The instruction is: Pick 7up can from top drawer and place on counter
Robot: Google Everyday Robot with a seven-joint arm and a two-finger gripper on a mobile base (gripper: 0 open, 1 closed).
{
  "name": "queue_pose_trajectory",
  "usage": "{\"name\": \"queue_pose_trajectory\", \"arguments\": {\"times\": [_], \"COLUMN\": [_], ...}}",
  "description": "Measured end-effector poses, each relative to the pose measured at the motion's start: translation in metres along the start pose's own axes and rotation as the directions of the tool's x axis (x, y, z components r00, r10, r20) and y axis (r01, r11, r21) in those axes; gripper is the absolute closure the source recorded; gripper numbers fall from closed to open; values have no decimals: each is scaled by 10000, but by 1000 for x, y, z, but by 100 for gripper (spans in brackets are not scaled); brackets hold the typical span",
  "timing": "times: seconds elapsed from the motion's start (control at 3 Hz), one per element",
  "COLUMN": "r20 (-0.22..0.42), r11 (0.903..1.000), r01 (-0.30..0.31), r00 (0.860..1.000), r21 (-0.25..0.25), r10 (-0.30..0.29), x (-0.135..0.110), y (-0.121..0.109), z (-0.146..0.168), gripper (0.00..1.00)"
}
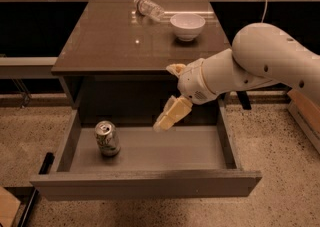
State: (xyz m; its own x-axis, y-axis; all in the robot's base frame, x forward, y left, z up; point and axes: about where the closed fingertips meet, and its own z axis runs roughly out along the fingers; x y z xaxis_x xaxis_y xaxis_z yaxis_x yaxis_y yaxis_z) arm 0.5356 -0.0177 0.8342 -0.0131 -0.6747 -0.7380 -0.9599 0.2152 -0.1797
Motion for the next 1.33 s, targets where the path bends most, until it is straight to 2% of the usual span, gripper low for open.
{"name": "queue_pose_trajectory", "arguments": {"times": [0.33,0.67,1.33], "r20": [8,613,1388], "r11": [10000,9961,9774], "r01": [-8,602,1308], "r00": [10000,9965,9844], "r21": [-5,-643,-1661], "r10": [8,-563,-1081], "x": [0,-13,-19], "y": [0,8,30], "z": [0,57,145], "gripper": [0,0,0]}}
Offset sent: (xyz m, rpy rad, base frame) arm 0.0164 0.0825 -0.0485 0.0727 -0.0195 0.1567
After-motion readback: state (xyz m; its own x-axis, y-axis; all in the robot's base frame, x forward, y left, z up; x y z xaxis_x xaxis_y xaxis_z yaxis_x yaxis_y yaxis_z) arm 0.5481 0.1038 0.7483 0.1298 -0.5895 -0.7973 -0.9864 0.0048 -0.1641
